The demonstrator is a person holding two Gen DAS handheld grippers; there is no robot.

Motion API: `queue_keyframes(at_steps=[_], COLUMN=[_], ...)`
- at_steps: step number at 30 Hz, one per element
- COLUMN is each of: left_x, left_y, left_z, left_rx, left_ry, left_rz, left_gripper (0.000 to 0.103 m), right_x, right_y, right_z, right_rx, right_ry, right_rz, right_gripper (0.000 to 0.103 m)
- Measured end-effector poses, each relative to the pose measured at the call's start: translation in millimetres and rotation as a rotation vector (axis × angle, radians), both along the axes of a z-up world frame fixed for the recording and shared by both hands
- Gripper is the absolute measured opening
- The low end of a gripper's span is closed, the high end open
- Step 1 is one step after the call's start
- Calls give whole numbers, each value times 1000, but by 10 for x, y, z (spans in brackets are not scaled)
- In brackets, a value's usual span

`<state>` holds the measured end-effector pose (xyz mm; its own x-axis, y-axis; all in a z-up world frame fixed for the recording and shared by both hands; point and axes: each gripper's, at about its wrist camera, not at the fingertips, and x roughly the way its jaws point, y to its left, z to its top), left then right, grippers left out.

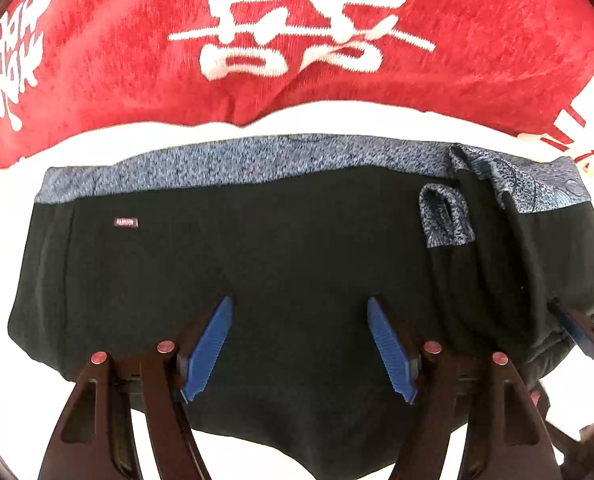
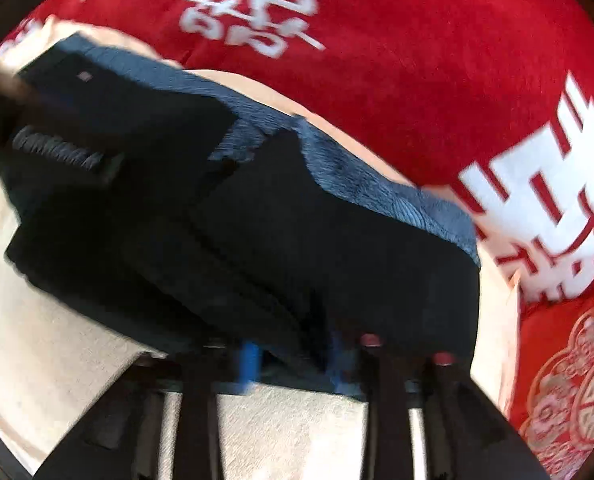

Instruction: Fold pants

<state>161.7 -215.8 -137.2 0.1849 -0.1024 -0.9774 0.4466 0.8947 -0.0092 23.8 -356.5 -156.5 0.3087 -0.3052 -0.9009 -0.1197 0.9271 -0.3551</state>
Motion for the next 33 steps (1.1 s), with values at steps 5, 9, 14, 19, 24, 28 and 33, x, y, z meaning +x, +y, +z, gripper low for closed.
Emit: queue_keyframes(at_steps=[5, 9, 14, 19, 24, 28, 33], left_x=[143, 192, 208, 129, 123, 161, 44], left_y=[66, 160, 334, 381, 346, 212, 172], left_z=[-194, -341, -324, -419, -433, -441, -336], left_rx=[-12, -42, -52, -59, -54, -51, -47], left_ry=[42, 46, 42, 45, 48, 44, 43], left_rz=[-19, 12, 5, 10, 9, 8, 9], left_gripper=[82, 87, 87, 88, 88, 88, 89], right_x=[-205, -121, 61, 241, 373, 239, 77], right_y=[43, 48, 182, 175, -56, 13, 282], right_z=[367, 518, 347, 130, 486, 665, 122], right_rx=[91, 53, 31, 25, 171, 243, 224], right_ry=[-57, -102, -60, -14, -36, 1, 113], right_rz=[31, 77, 199, 186, 116, 163, 184], right_gripper=[52, 52, 52, 13, 9, 10, 12])
